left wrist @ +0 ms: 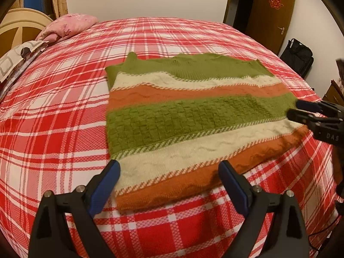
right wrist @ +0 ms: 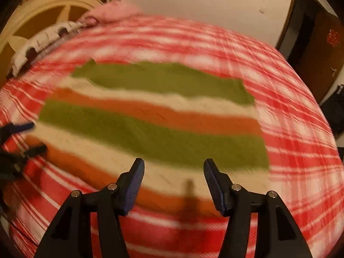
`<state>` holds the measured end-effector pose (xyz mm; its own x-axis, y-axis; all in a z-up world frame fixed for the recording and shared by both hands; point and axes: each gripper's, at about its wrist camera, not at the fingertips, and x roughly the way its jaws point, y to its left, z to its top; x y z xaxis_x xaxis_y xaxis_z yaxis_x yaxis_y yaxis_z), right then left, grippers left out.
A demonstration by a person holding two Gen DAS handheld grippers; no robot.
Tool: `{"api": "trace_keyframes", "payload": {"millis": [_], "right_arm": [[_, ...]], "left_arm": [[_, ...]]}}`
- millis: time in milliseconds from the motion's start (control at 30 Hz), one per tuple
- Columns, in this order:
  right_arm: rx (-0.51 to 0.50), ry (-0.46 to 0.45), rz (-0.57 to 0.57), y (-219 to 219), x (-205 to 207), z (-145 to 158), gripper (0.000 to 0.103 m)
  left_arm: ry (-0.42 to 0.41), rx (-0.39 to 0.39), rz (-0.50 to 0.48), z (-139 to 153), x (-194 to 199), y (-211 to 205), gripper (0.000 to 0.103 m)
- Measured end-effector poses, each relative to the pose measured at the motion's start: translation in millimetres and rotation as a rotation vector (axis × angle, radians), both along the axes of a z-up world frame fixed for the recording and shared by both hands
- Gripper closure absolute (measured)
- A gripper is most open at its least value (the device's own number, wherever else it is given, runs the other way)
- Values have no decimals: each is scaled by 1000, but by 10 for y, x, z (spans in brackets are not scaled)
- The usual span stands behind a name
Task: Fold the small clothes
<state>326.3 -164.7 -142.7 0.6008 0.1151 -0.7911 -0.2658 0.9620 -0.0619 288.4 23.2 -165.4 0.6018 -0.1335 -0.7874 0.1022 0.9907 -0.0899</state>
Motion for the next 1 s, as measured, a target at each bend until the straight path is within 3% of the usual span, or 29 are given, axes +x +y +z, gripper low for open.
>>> {"api": "trace_keyframes", "payload": {"millis": [167,200,267,467,567,667,833,1000], "right_arm": [[87,102,74,291,58,-342,45],[67,127,70,300,31,-422,44],[7,77,91,332,-144,-473,45],[-47,123,91,347,-166,-355,45],[-50,43,134,538,-229,-195,44],[-21,-11,251,903,-419,-88,44],[-183,-134,439,1588,-763,-192,44],[-316,-194,533,2039,-875,-369,44]], "left_arm": [[-50,-25,20,133,-91,184,8],[-55,-24,31,151,-98,244,8],[-64,-34,61,183,-99,426,8],[-64,-72,155,165,24,935,8],[-70,-134,187,158,68,1161,8],[-57,-155,228,106,126,1345,8],[-42,-194,248,53,139,1530,8],[-39,-258,241,25,96,1653,8]]}}
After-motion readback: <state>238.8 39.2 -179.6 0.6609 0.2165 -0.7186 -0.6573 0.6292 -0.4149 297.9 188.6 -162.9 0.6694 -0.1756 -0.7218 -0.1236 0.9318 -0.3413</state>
